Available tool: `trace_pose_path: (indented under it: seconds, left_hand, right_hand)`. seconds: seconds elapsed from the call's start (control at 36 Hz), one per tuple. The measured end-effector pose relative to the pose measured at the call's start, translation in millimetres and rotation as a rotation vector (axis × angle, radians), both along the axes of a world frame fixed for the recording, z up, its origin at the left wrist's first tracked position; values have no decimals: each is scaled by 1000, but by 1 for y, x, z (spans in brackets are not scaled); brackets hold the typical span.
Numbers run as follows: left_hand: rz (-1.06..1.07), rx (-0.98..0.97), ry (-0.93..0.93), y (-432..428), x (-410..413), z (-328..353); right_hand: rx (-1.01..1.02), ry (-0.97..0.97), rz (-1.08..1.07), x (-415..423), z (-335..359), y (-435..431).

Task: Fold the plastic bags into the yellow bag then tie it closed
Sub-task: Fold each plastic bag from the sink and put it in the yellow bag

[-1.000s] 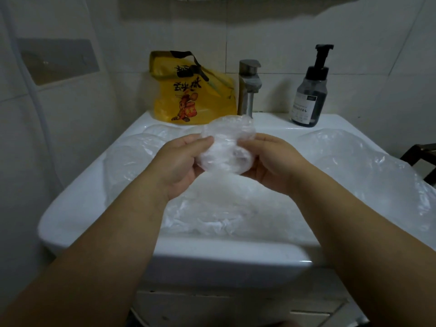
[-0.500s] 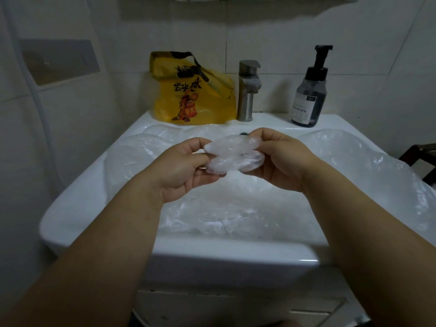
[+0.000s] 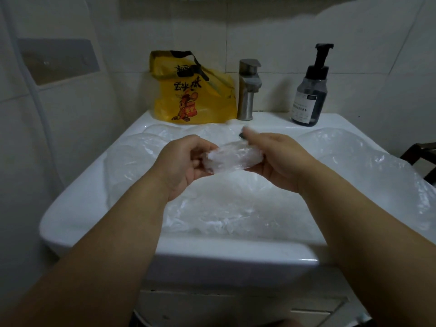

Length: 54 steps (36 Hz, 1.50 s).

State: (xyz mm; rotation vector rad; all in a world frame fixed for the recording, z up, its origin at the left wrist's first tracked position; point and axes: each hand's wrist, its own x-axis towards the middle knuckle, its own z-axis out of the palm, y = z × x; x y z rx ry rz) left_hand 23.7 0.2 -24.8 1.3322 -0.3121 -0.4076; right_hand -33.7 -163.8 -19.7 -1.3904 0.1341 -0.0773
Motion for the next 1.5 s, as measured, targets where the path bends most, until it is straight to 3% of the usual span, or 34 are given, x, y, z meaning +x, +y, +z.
trace_pose_path:
  seconds: [0.11,0.19,0.39,0.53,0.69,0.81,0.89,1.25,1.39,1.5]
  left_hand:
    - [49,222,-239,1,4,-8]
    - [67,282,-290,1,5,-11]
    - [16,80,-227,3,4,-7]
    - [48,-167,-98,4,10,-3]
    - [-289,125,-74,-12,-5,-12]
    - [-203,121,-105,-15,-6,-10]
    - [-165,82,-92,-11,-2,-9]
    - [-186,-39,5,-10,-3,-7]
    - [-76,-304,101,-5,3,3]
    - [73,-349,85,-2,7,3]
  right_hand:
    - [-107,7,-18,-1,-2,0]
    - [-136,60,-8,0,-1,-2]
    - [-265,174,114,-10,2,2]
    - [-306,78,28,-8,2,5]
    - [-181,-3,100,-4,-1,19]
    - [-242,22,188,-4,-4,21]
    - [-177,11,234,-4,-2,19]
    - [-247,-58,161,-1,-8,32]
    - [-383,-56,100,-2,-4,28]
    - [-380,-41,100,-5,1,25]
